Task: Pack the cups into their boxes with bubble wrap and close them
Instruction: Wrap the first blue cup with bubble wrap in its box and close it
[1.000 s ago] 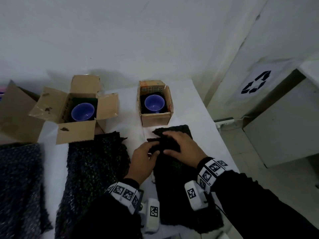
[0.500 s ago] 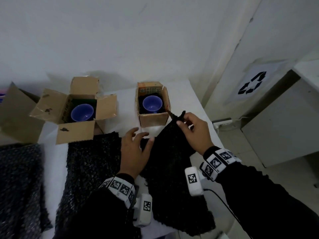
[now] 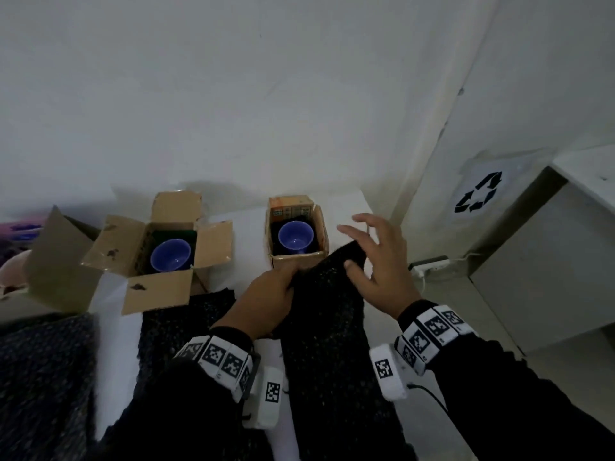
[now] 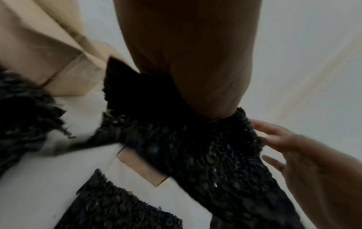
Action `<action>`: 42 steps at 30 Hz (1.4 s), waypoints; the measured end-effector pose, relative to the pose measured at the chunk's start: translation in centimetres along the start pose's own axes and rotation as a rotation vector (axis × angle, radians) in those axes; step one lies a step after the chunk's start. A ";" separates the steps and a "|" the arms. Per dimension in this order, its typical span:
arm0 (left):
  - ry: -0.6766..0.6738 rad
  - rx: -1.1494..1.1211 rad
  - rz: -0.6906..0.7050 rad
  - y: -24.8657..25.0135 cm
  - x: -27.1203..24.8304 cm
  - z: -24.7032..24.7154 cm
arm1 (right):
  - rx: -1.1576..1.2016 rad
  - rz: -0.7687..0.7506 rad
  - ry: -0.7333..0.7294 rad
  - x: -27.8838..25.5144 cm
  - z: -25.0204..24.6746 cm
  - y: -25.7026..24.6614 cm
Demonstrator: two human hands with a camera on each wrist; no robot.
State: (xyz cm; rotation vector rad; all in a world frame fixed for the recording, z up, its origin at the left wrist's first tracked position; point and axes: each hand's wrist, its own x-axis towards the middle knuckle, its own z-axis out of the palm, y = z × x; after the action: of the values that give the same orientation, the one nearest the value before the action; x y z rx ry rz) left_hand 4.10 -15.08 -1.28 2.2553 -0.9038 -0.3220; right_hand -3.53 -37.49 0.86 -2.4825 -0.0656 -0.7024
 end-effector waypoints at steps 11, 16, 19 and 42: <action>-0.163 0.079 -0.009 -0.7 1.4 -4.8 | 0.132 0.209 -0.560 1.2 1.0 1.9; 0.226 0.463 -0.005 -1.7 3.5 -6.1 | 0.167 0.204 -0.462 4.1 1.3 1.3; 0.384 0.451 -0.030 -1.0 4.9 -6.6 | 0.255 0.219 -0.353 5.8 2.1 0.9; -0.115 0.927 -0.171 -4.1 9.9 -2.9 | -0.225 0.420 -0.285 7.5 9.3 2.7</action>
State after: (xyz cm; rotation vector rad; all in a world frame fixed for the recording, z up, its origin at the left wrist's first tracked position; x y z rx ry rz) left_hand 14.78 -18.22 -1.71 3.2001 -1.0564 -0.1045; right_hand 7.84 -35.68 -3.37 -2.6676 0.4393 -0.1849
